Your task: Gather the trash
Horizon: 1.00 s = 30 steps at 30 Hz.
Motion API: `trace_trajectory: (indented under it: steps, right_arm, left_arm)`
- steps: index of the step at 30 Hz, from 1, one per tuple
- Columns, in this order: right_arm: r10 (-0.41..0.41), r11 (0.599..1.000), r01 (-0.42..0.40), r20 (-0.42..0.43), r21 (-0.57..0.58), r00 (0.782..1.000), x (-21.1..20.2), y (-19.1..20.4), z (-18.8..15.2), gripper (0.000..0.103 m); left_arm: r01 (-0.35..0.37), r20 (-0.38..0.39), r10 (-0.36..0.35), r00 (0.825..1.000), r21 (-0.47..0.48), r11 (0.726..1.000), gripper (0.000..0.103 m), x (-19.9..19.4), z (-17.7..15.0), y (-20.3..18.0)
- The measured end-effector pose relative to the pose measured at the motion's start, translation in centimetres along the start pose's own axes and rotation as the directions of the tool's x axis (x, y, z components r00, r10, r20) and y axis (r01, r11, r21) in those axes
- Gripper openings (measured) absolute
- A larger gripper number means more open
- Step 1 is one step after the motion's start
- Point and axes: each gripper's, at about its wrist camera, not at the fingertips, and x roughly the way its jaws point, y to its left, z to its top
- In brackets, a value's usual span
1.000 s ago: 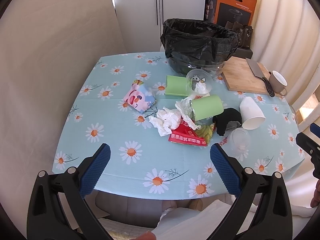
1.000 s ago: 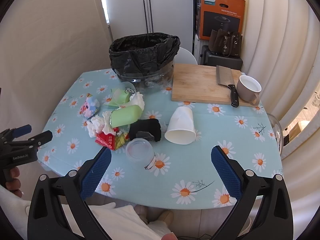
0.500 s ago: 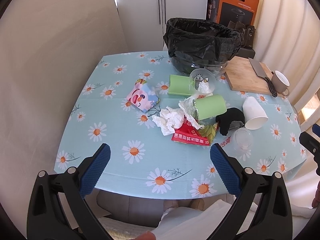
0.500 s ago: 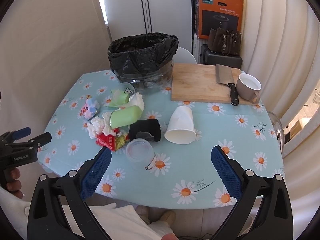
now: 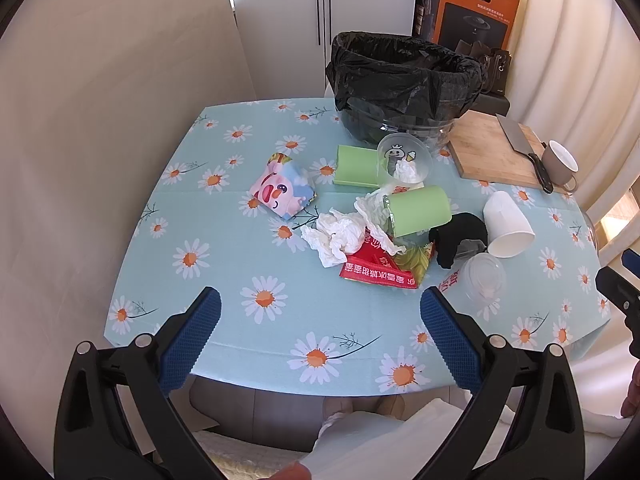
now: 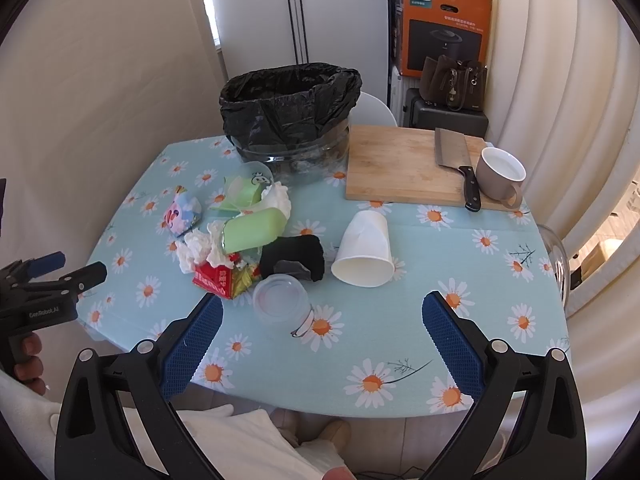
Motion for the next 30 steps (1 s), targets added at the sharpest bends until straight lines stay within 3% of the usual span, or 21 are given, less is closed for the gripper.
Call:
trace_trajectory:
  steps: [30]
  right_arm:
    - [0.026,1.000,-0.026,-0.018,-0.001,0.999,0.01,-0.24,-0.23,0.096]
  left_arm:
    - [0.023,-0.034,-0.023,0.999,0.003,1.000,0.098,0.22,-0.20,-0.33]
